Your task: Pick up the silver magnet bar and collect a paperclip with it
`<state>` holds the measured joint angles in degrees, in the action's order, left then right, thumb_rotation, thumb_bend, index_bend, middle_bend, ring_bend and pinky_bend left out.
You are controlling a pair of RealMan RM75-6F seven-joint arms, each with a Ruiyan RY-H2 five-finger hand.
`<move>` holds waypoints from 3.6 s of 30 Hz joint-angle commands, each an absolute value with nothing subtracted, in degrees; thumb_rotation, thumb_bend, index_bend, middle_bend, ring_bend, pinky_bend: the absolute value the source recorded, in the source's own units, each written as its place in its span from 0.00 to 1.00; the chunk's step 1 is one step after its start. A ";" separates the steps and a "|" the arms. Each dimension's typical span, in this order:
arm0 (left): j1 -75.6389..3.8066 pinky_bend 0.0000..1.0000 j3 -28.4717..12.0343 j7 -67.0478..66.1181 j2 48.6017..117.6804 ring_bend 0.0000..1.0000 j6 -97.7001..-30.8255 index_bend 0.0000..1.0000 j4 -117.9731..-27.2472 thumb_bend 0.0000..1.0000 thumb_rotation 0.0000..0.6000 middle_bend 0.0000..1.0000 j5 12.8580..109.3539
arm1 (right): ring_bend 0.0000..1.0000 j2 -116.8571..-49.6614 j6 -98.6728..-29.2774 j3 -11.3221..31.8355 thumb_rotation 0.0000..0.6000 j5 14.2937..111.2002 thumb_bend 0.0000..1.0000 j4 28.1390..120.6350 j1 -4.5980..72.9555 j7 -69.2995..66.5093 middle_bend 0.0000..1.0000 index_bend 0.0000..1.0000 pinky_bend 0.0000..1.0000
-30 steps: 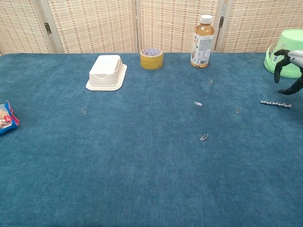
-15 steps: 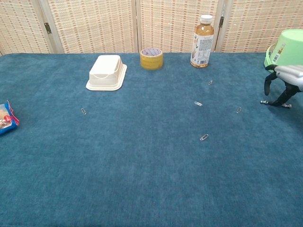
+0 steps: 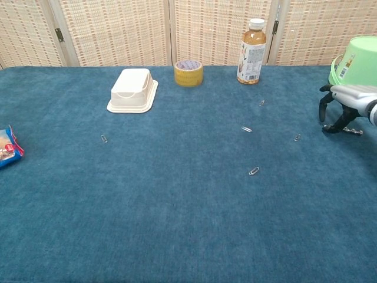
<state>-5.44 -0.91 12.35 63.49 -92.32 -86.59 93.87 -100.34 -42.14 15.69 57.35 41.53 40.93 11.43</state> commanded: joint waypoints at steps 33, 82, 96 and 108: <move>-5.07 0.24 -1.40 9.87 63.92 0.19 -92.58 0.03 -86.68 0.48 1.00 0.20 93.42 | 0.08 -101.30 -40.16 15.42 1.00 59.04 0.43 38.56 40.58 9.68 0.02 0.48 0.00; -5.87 0.24 -1.32 10.31 64.48 0.18 -91.45 0.00 -85.82 0.48 1.00 0.20 93.69 | 0.07 -90.68 -51.36 17.04 1.00 64.75 0.44 61.57 37.48 3.16 0.10 0.62 0.00; -5.89 0.24 -1.29 10.27 64.45 0.18 -91.53 0.00 -85.94 0.48 1.00 0.20 93.74 | 0.07 -87.52 -53.54 15.14 1.00 66.28 0.44 70.95 35.77 1.83 0.11 0.62 0.00; -5.68 0.24 -1.22 10.47 64.33 0.18 -92.18 0.00 -86.00 0.48 1.00 0.20 94.11 | 0.07 -86.94 -55.57 13.52 1.00 66.44 0.44 73.41 34.51 3.39 0.11 0.62 0.00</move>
